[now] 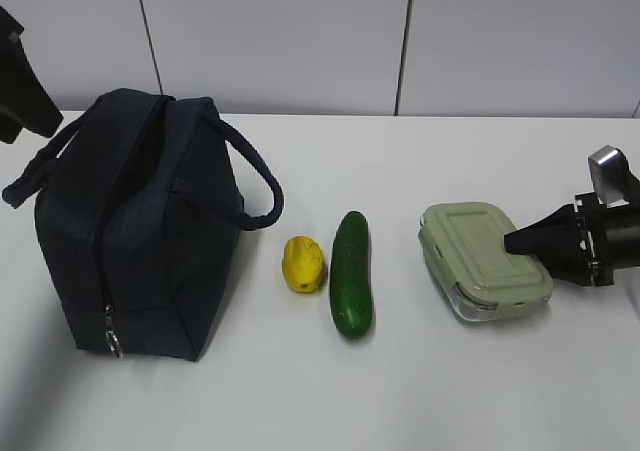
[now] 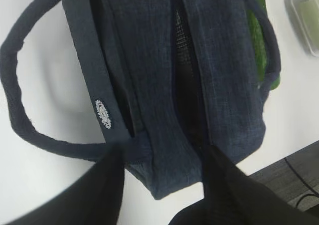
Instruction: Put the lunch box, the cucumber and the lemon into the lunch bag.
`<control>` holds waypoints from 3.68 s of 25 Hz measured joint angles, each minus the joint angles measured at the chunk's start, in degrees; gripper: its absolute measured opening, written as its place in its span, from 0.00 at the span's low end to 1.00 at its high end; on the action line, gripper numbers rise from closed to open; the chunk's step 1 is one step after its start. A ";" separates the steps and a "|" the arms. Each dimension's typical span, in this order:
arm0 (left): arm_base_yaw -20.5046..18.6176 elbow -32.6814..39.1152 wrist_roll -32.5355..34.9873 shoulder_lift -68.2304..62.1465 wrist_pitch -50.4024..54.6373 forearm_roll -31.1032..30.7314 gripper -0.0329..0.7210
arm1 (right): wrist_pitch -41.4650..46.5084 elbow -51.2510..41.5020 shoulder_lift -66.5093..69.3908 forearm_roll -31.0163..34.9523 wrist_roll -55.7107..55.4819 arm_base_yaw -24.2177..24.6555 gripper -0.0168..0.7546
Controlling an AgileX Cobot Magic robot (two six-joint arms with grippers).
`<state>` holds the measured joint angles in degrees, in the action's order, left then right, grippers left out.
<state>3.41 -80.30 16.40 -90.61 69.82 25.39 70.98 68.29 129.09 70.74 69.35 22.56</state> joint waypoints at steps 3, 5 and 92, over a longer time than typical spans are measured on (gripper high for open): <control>0.00 -0.24 -0.01 -2.77 0.05 -0.55 0.52 | 0.00 0.00 0.00 0.00 0.00 0.00 0.50; 0.00 -0.24 -0.01 -4.13 0.05 -1.05 0.53 | 0.10 0.00 0.00 0.00 -0.02 0.00 0.50; 11.69 -15.13 -5.69 -12.70 1.19 -20.06 0.05 | -6.27 2.37 -12.25 0.72 -10.35 -10.46 0.48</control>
<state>15.10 -95.42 10.71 -103.31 71.01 5.33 64.70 70.67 116.84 71.46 59.01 12.09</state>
